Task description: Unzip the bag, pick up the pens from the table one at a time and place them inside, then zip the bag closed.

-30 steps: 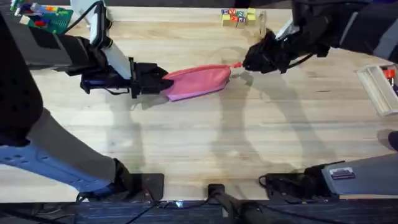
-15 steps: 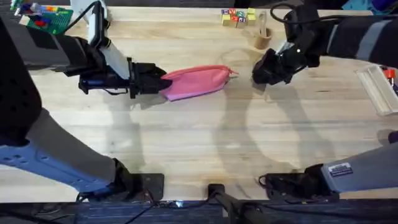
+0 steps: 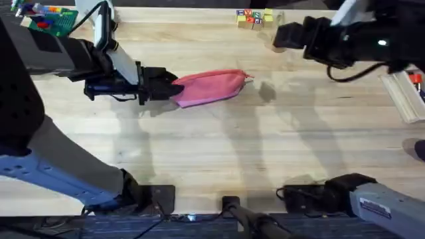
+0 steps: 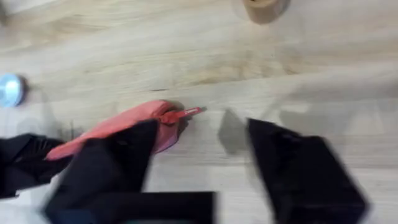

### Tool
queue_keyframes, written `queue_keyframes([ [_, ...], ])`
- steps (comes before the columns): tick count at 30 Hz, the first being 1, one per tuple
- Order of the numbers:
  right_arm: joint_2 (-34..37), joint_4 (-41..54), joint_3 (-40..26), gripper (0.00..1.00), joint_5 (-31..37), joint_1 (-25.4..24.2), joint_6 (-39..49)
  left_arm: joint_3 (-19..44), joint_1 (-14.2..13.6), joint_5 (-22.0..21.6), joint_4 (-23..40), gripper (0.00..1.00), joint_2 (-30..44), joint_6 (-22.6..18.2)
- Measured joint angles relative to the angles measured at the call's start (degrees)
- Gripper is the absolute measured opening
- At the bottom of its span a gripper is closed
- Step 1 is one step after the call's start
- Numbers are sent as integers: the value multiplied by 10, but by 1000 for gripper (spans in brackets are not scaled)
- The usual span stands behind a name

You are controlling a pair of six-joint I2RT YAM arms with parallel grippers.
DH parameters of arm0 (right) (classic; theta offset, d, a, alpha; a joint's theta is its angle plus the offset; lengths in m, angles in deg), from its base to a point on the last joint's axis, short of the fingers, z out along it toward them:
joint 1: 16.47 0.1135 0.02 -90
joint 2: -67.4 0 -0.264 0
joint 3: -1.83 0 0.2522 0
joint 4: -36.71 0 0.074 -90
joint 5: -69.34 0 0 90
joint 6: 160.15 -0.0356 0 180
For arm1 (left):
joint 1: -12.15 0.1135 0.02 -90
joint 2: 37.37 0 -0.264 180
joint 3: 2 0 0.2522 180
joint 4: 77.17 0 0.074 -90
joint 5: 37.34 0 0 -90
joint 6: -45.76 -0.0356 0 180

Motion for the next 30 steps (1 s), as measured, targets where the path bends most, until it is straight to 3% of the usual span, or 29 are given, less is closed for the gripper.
queue_keyframes([
  [2, -22, 10, 0, 991, 0, 3, 12, 0, 0, 0, 0, 42, 0, 0],
  [8, -51, 27, 0, 996, 1, 3, 26, 0, 0, 0, 0, 44, 0, 0],
  [9, -51, 28, 0, 996, 1, 3, 26, 0, 0, 0, 0, 132, 0, -2],
  [14, -51, 41, 0, 996, 2, 3, 31, 0, 5, 1, 0, 912, 0, 0],
  [15, -51, 44, 0, 996, 2, 3, 31, 0, 5, 1, 0, 971, 0, 2],
  [23, -51, 59, 0, 997, 2, 3, 33, 0, 5, 0, 5, 994, 0, 2],
  [26, -51, 59, 0, 997, 2, 3, 34, 5, 5, -7, 57, 995, 0, 2],
  [30, -51, 60, 0, 997, 2, 3, 49, 32, 5, -50, 129, 996, -7, 2],
])
